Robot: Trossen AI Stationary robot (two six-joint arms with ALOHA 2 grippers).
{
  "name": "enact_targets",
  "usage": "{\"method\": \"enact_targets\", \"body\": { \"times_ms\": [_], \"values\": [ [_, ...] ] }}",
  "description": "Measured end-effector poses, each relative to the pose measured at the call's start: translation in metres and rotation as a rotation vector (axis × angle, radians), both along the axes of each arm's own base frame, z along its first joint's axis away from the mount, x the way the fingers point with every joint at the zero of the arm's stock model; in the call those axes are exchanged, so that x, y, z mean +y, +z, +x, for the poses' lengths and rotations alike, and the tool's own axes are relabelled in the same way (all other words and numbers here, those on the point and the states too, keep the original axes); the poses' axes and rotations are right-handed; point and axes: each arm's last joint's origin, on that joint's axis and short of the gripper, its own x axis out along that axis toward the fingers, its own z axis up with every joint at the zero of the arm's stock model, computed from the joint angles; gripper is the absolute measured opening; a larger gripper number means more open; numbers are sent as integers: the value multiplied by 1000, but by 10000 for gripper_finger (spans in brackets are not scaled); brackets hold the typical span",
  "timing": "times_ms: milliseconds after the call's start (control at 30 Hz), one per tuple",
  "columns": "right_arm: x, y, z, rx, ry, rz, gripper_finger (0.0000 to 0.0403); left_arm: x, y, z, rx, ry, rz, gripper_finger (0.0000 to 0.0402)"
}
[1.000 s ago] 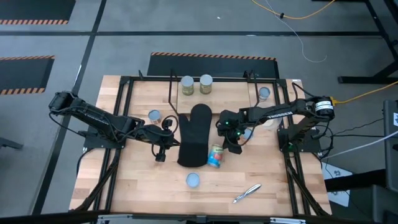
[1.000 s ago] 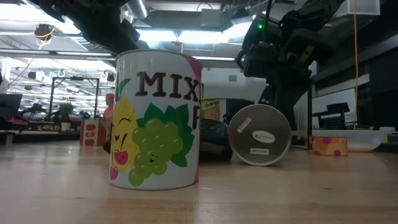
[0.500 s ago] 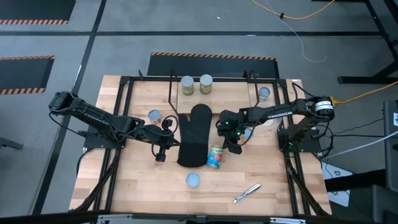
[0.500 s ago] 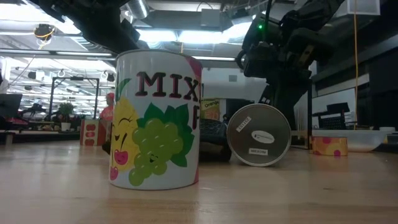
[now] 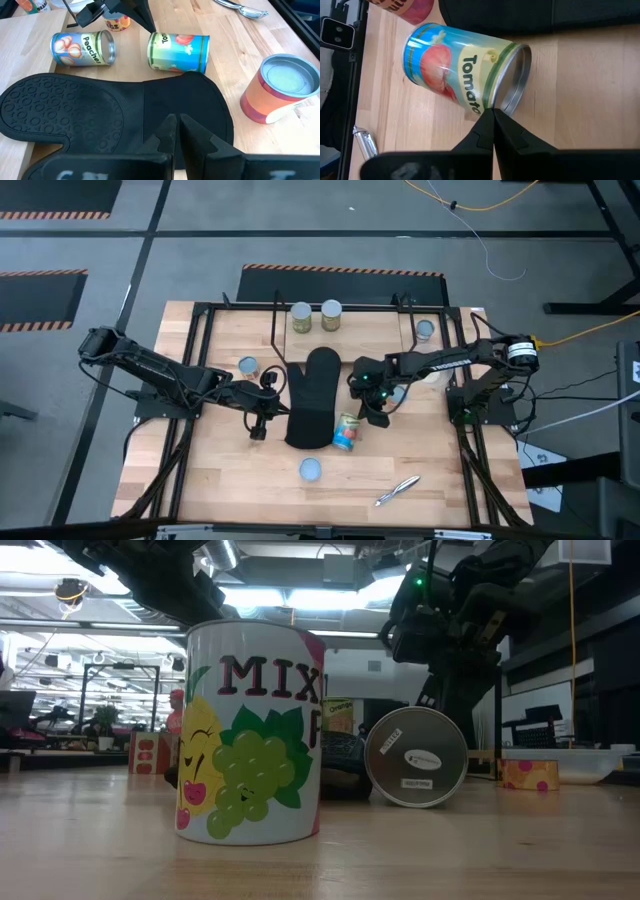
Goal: Pick and place cans onto a shelf
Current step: Put the large canned tomatoes on the shelf
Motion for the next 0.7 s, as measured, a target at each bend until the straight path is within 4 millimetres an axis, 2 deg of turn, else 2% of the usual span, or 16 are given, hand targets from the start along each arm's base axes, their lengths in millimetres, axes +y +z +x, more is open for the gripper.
{"method": "enact_targets", "body": {
  "times_ms": [333,700],
  "values": [
    [0,17,5,-16,40,-14,4,0,0,0,1,0,0,14],
    [-3,52,18,-37,62,-96,4,0,0,0,1,0,0,14]
  ]
}}
